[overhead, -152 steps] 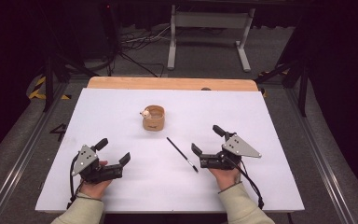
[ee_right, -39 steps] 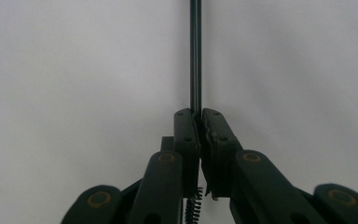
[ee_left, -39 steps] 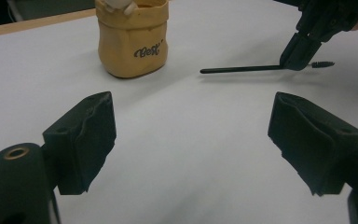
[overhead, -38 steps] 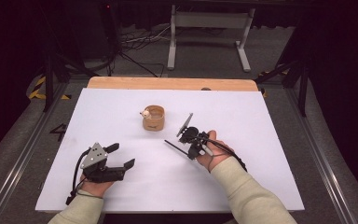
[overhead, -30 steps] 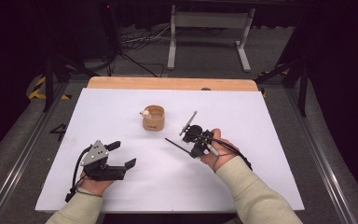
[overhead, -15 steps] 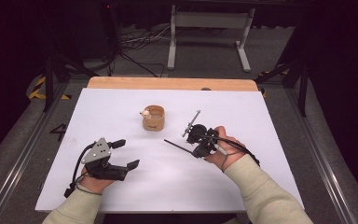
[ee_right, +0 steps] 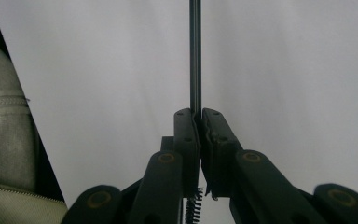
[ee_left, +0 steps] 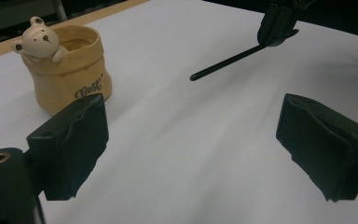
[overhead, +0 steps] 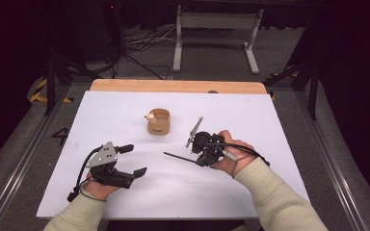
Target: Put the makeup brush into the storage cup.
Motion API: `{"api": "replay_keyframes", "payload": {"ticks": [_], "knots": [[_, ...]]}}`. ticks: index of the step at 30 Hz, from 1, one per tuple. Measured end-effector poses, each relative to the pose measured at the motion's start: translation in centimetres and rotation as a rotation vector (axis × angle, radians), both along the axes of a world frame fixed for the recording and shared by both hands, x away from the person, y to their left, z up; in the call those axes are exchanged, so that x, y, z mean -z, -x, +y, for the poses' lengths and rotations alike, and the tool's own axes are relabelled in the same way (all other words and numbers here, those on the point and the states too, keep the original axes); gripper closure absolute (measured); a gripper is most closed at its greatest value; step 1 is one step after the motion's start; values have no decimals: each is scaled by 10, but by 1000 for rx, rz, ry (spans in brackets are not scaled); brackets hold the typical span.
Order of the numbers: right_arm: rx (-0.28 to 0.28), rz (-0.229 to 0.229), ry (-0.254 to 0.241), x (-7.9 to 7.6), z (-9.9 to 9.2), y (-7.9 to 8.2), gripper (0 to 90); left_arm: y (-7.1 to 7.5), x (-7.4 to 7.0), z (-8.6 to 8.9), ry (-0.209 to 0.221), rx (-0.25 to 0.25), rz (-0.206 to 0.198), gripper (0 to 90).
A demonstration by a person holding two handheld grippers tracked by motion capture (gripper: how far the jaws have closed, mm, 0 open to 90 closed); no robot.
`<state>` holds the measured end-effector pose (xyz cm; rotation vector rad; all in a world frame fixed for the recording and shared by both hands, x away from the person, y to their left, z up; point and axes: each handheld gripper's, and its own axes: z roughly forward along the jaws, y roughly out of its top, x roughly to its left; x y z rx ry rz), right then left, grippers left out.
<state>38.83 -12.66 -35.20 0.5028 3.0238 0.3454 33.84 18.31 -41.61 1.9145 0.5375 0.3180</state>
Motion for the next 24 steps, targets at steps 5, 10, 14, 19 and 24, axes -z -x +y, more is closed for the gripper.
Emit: {"api": "replay_keyframes", "payload": {"ticks": [5, 10, 14, 19, 24], "knots": [[-66, 25, -5, -1, 3, 3, 851, 0, -2, 0, 5, 9, -15, 125], [-113, 30, 0, -3, 6, 5, 851, -1, -3, -4, 5, 49, -1, 131], [-139, 37, 1, -3, 8, 6, 851, -1, -3, -6, -2, 73, 6, 150], [-162, 41, 8, -2, 10, 8, 851, -3, -5, -8, -8, 120, 21, 178], [-179, 44, 7, 0, 12, 10, 851, -6, -12, -14, -39, 168, 42, 177]]}}
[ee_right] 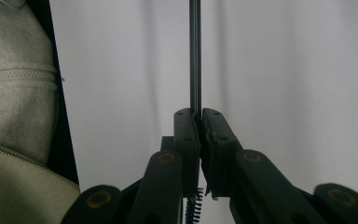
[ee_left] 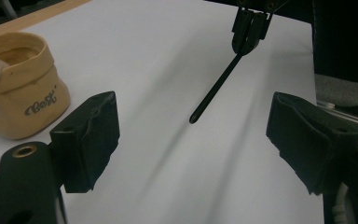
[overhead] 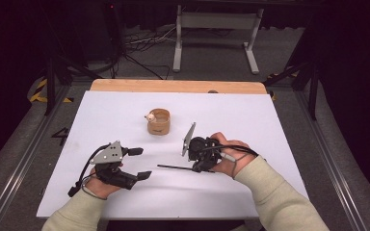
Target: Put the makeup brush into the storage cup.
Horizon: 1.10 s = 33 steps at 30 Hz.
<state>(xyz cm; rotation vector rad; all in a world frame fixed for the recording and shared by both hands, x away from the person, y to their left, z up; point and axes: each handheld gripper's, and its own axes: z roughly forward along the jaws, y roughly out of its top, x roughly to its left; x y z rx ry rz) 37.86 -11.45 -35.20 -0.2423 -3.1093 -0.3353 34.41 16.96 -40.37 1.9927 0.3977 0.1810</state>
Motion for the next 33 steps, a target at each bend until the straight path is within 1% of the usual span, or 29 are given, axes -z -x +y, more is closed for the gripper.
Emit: {"api": "replay_keyframes", "payload": {"ticks": [3, 6, 7, 8, 9, 10, 12, 13, 15, 17, 18, 21, 24, 27, 31, 33], "knots": [[-7, 2, -1, 1, 2, 0, 851, -1, -5, -3, -10, 15, -3, 166], [-22, 3, 0, 2, 3, 0, 851, -4, -9, -6, -27, 38, 3, 163], [-24, 3, 0, 2, 3, 0, 851, -4, -11, -6, -39, 45, 6, 164], [-28, 6, -1, 2, 3, 0, 851, -6, -13, -8, -61, 50, 10, 164], [-28, 6, -1, 2, 3, 0, 851, -6, -13, -8, -61, 50, 10, 164], [-38, 15, -1, 3, 3, -1, 851, -6, -13, -8, -70, 56, 15, 164], [-48, 21, 2, 3, 4, -2, 851, -7, -16, -11, -104, 59, 23, 163], [-51, 21, 3, 3, 4, -2, 851, -8, -18, -12, -115, 68, 24, 166], [-59, 24, 6, 3, 4, -3, 851, -8, -21, -15, -150, 76, 30, 185], [-65, 25, 7, 3, 4, -3, 851, -10, -26, -19, -202, 94, 41, 198], [-70, 24, 9, 3, 4, -3, 851, -10, -27, -21, -219, 93, 42, 204], [-74, 26, 10, 4, 4, -3, 851, -14, -32, -26, -296, 100, 74, 213], [-71, 30, 11, 4, 3, -3, 851, -17, -36, -31, -354, 114, 101, 213], [-70, 31, 8, 4, 3, -3, 851, -18, -39, -35, -385, 123, 110, 213], [-71, 31, 10, 4, 3, -3, 851, -18, -42, -38, -399, 135, 111, 223], [-76, 31, 9, 5, 3, -4, 851, -20, -44, -40, -414, 160, 136, 240]]}}
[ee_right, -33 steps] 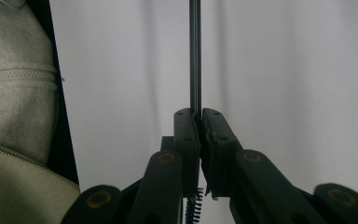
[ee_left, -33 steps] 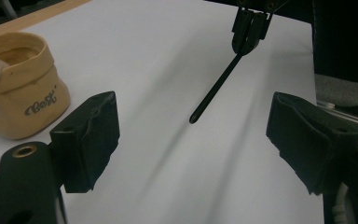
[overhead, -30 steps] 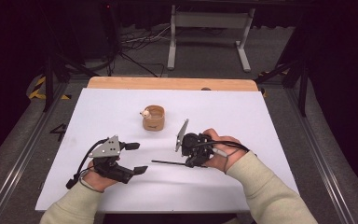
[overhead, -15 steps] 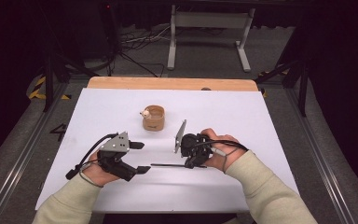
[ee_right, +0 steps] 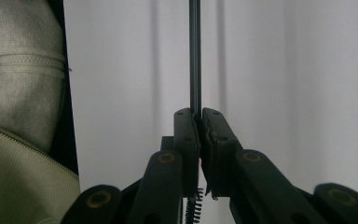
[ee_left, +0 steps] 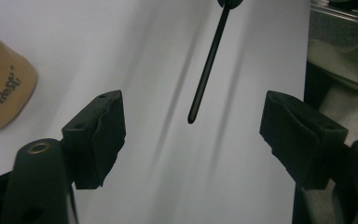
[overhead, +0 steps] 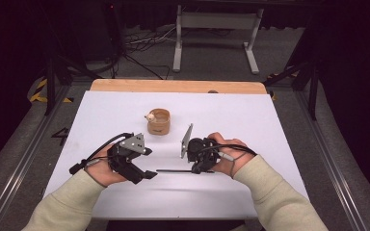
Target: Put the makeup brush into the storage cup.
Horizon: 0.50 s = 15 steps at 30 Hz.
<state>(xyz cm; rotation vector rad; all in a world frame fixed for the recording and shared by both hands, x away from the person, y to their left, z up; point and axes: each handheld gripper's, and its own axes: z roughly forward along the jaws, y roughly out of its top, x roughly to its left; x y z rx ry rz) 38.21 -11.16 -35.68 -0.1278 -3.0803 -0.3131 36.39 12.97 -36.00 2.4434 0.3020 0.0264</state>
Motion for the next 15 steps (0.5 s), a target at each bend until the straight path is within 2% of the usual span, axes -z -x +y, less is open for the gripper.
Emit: {"api": "replay_keyframes", "payload": {"ticks": [2, 4, 9, 15], "knots": [[0, 4, -1, 1, 0, 0, 851, -1, -1, -4, -40, 22, 29, 253], [2, 6, 3, 1, 0, 0, 851, -1, -1, -8, -65, 36, 22, 254], [-3, 9, 6, 3, 1, 0, 851, -1, -5, -12, -77, 53, 22, 288], [-12, 14, 11, 4, 3, 0, 851, -4, -6, -17, -121, 79, 41, 345]]}}
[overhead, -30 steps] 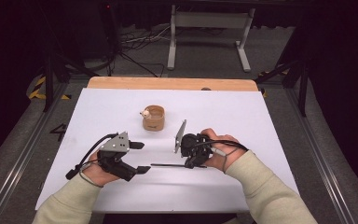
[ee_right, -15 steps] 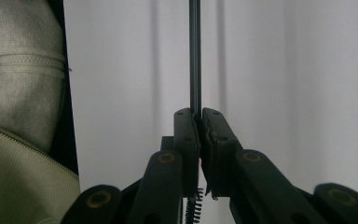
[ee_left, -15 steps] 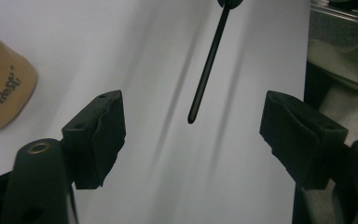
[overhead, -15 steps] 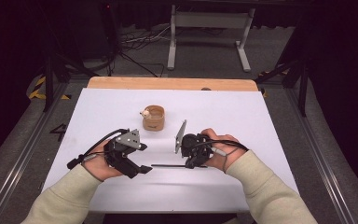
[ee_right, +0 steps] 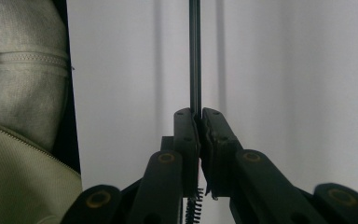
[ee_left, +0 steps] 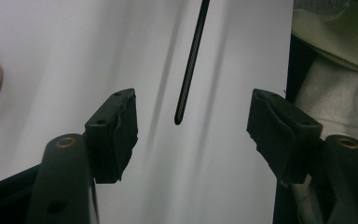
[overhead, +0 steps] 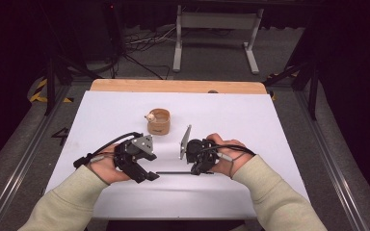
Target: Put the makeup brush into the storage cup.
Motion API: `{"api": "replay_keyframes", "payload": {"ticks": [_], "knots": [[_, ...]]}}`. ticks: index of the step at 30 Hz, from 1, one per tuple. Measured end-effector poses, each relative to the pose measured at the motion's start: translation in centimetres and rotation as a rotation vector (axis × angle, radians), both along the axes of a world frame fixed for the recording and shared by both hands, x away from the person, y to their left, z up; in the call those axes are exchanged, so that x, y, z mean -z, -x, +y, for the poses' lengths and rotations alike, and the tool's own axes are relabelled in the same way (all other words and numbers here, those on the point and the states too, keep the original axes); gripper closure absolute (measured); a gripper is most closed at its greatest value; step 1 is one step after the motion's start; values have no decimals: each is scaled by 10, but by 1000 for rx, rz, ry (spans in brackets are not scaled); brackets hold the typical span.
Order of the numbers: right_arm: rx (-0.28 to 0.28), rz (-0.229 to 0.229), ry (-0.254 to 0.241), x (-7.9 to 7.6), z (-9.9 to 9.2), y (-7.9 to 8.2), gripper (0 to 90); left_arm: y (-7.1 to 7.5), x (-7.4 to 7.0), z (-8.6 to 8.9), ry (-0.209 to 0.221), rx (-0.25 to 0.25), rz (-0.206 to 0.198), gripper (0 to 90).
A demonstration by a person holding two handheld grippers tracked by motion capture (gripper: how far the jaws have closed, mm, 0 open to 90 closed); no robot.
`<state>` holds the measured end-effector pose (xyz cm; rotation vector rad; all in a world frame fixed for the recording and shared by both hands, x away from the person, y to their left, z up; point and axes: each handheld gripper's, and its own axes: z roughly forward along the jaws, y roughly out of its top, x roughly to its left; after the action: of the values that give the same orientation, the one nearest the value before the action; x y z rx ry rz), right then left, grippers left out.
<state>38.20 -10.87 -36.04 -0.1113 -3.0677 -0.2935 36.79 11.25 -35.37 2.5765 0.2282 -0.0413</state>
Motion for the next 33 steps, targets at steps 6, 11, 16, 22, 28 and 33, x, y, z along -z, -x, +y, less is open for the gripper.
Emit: {"api": "replay_keyframes", "payload": {"ticks": [6, 11, 16, 22, 28, 33], "knots": [[-5, 8, 4, 2, 1, 0, 850, -2, -1, -5, -35, 19, -5, 390], [-9, 12, 10, 2, 3, 1, 851, -2, -1, -8, -78, 13, -31, 372], [-12, 15, 11, 4, 5, 1, 851, -3, 0, -11, -117, 24, -21, 377], [-21, 12, 2, 3, 7, 0, 851, -4, 3, -16, -145, 54, -6, 408], [-29, 11, -4, 3, 8, 0, 851, -5, 5, -21, -178, 74, 2, 432], [-24, 13, -3, 4, 8, 0, 851, -6, 6, -25, -204, 80, -4, 480]]}}
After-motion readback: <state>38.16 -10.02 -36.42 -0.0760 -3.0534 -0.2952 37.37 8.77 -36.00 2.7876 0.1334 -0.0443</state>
